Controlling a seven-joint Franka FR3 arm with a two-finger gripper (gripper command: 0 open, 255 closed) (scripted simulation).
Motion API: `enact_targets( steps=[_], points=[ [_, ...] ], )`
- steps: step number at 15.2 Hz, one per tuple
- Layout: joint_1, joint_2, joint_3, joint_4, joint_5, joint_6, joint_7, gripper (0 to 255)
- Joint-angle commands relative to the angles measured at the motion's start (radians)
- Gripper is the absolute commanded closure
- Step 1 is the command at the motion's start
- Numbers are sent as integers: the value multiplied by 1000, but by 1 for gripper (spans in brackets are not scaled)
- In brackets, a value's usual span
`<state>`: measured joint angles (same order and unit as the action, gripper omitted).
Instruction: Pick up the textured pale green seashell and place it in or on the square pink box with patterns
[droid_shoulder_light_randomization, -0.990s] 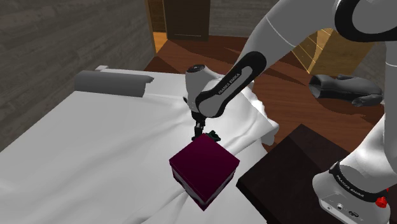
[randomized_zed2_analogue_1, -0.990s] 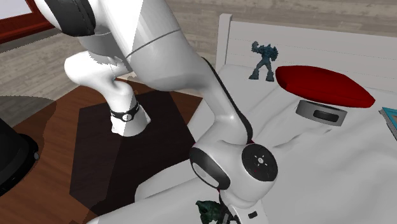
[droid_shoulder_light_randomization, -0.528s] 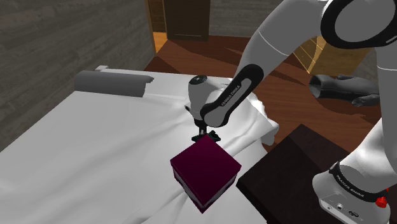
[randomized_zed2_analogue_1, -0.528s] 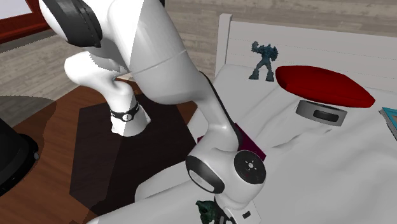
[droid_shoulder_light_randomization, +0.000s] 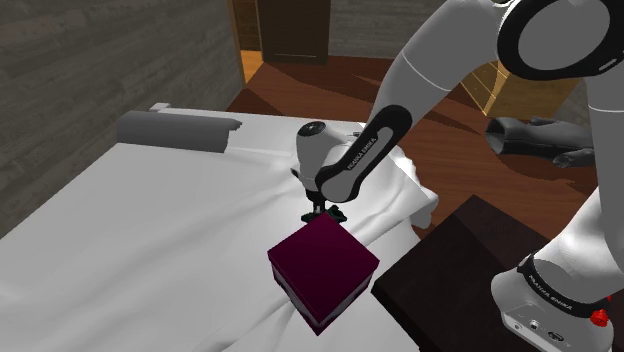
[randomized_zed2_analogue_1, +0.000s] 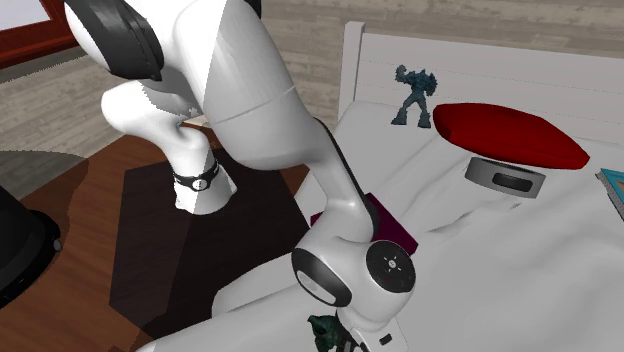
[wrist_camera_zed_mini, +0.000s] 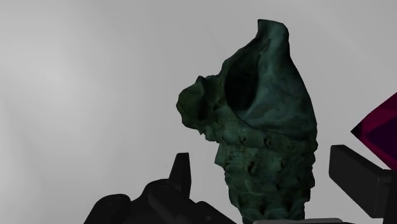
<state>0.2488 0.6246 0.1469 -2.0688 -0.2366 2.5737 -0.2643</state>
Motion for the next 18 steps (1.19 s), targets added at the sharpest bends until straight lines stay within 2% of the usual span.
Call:
enact_targets(
  steps=[1, 10, 18],
  points=[
    [1, 1, 0, -2, 0, -1, 0, 255],
    [0, 1, 0, -1, 0, -1, -1, 255],
    [-17, -97, 24, -28, 26, -72, -20, 255]
  ],
)
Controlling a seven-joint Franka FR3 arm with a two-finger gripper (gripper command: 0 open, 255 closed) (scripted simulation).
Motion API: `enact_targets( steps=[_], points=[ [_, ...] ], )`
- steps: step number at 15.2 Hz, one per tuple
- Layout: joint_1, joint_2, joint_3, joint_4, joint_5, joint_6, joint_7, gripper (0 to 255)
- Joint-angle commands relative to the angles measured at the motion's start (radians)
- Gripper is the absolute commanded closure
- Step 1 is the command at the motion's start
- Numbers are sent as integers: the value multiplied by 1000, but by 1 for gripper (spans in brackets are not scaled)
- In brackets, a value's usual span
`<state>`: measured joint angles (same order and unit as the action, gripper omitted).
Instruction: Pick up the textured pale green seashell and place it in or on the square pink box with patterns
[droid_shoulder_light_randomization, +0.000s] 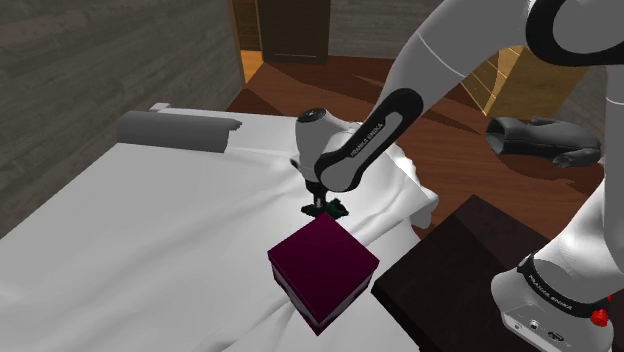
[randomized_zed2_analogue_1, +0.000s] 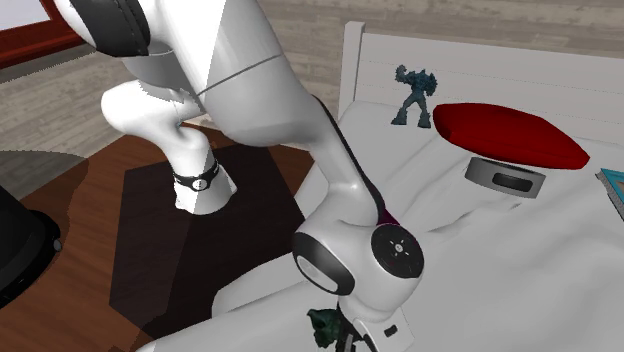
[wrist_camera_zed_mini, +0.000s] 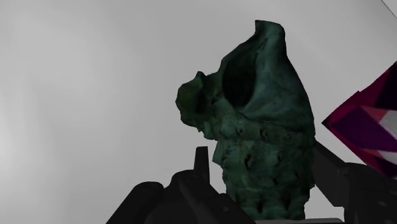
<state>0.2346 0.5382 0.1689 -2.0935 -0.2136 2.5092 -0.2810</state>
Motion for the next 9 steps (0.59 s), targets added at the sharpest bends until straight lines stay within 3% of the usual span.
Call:
enact_targets(
  steps=[1, 9],
  points=[
    [-5, -23, 5, -6, 7, -17, -6, 255],
    [-20, -115, 25, -17, 36, -96, -28, 255]
  ],
)
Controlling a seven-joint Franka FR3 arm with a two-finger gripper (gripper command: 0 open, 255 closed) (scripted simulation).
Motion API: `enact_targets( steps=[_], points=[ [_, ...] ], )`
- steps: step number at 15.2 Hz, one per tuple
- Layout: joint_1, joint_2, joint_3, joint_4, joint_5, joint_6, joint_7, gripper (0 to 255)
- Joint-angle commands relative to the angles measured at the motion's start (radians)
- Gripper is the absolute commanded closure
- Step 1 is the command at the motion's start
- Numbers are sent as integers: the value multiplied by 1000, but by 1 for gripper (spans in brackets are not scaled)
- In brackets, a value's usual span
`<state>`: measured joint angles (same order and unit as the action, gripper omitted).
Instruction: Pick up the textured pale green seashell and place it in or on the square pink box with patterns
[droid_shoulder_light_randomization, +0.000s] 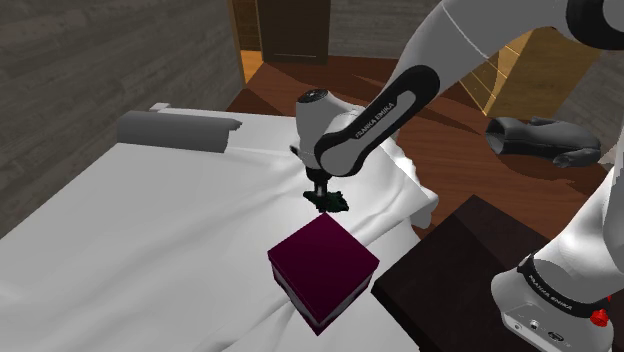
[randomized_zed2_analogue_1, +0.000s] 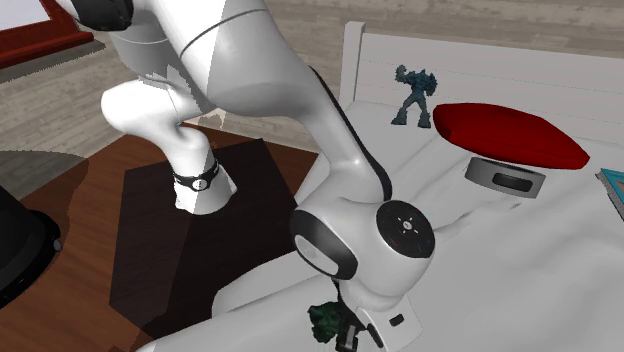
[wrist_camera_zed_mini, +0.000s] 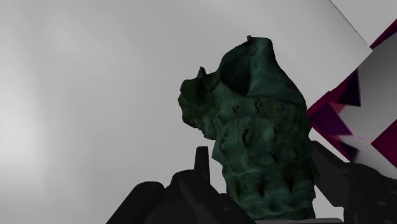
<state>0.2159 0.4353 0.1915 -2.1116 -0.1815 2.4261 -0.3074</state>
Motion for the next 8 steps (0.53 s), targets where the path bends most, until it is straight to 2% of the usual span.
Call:
enact_targets(
  steps=[1, 8],
  points=[
    [-3, -23, 5, 0, 8, -23, -5, 255],
    [-12, -96, 19, 3, 34, -97, -24, 255]
  ],
)
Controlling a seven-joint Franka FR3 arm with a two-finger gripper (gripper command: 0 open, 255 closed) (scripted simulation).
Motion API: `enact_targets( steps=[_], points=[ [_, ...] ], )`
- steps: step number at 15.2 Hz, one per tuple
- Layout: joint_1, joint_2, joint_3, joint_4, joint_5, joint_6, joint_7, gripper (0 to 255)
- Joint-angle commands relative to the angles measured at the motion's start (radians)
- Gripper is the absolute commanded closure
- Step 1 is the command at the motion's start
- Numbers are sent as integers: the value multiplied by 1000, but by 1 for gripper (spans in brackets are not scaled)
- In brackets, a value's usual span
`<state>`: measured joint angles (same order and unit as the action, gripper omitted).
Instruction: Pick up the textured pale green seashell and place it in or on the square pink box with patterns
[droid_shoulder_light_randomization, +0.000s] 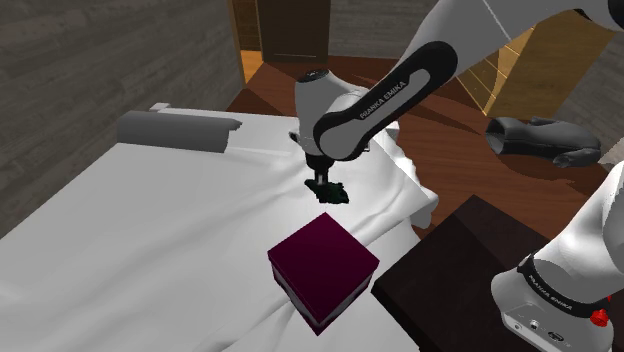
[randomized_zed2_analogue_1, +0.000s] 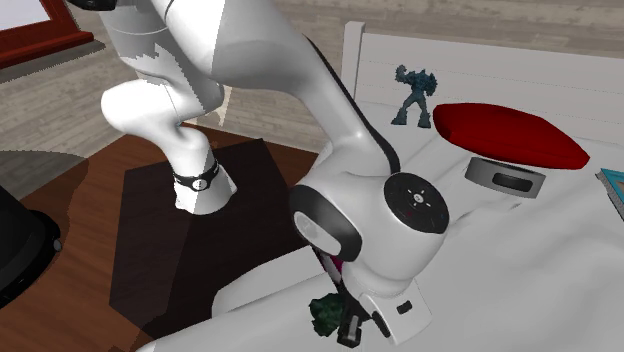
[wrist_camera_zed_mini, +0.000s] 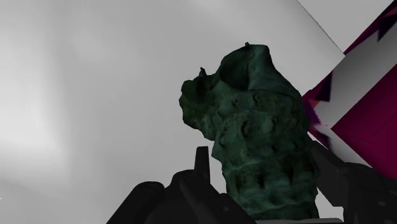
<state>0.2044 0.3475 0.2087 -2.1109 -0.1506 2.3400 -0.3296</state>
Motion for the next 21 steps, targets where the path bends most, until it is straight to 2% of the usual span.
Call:
enact_targets(
  steps=[1, 16, 21],
  points=[
    [-2, -19, 4, 4, 7, -22, -5, 255],
    [-13, -145, 20, 47, 53, -187, -40, 255],
    [45, -208, 69, -36, 75, -170, 58, 255]
  ],
)
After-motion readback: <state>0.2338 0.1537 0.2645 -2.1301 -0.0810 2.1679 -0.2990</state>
